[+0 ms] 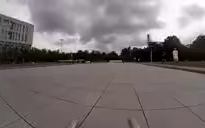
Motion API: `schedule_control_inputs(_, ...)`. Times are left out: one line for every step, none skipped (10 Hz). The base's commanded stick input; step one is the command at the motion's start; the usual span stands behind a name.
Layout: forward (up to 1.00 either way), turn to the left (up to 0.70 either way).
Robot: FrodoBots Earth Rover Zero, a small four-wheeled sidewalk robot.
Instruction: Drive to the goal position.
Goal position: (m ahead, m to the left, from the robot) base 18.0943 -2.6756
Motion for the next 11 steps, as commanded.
schedule_control_inputs(1.00, 0.00)
schedule_control_inputs(1.00, 0.00)
schedule_control_inputs(1.00, 0.00)
schedule_control_inputs(1.00, 0.00)
schedule_control_inputs(1.00, 0.00)
schedule_control_inputs(1.00, 0.00)
schedule_control_inputs(1.00, 0.00)
schedule_control_inputs(1.00, 0.00)
schedule_control_inputs(1.00, 0.00)
schedule_control_inputs(1.00, 0.00)
schedule_control_inputs(1.00, 0.00)
